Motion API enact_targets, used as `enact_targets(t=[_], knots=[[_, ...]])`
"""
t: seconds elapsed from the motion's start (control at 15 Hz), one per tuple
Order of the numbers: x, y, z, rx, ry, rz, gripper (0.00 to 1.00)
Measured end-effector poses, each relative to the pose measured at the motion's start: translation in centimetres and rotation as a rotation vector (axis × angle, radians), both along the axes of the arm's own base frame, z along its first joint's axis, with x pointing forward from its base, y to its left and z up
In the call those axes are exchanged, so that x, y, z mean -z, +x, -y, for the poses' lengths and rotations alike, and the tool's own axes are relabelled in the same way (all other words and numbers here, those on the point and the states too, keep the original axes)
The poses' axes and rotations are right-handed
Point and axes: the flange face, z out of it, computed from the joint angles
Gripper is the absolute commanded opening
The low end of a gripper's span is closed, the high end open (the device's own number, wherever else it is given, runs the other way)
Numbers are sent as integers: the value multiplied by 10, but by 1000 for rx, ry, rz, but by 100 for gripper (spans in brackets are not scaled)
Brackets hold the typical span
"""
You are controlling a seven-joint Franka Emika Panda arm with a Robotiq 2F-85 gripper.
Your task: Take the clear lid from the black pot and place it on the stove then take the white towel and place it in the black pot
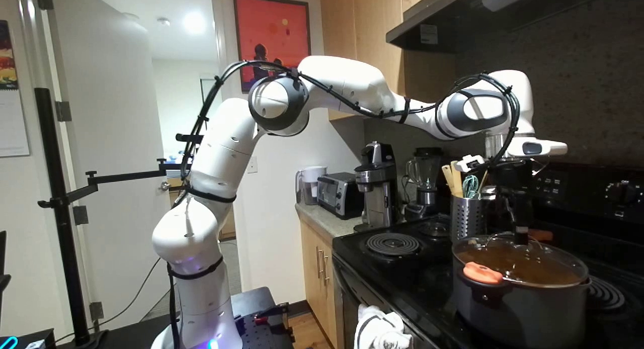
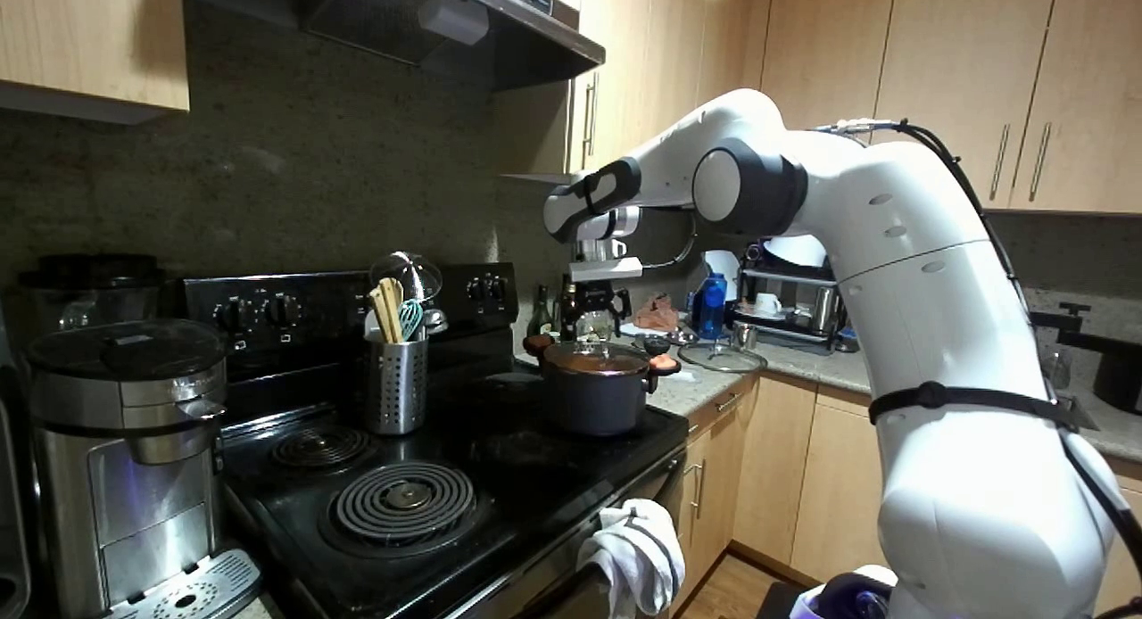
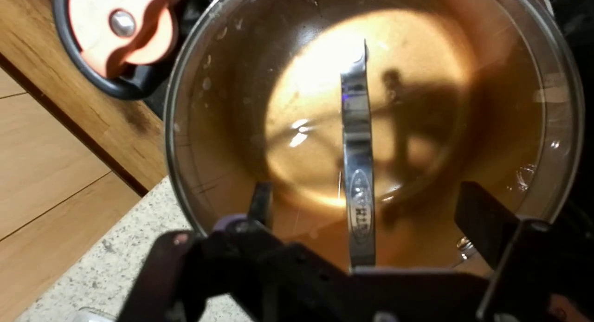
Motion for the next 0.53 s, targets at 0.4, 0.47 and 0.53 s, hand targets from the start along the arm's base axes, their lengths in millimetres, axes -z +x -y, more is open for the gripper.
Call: enact_targets(t=[0.4, 0.47, 0.53], knots=[[0, 0, 2, -8, 14, 8, 36], [-1, 0, 2, -8, 13, 10, 27], [-1, 0, 2, -8, 13, 10, 20]])
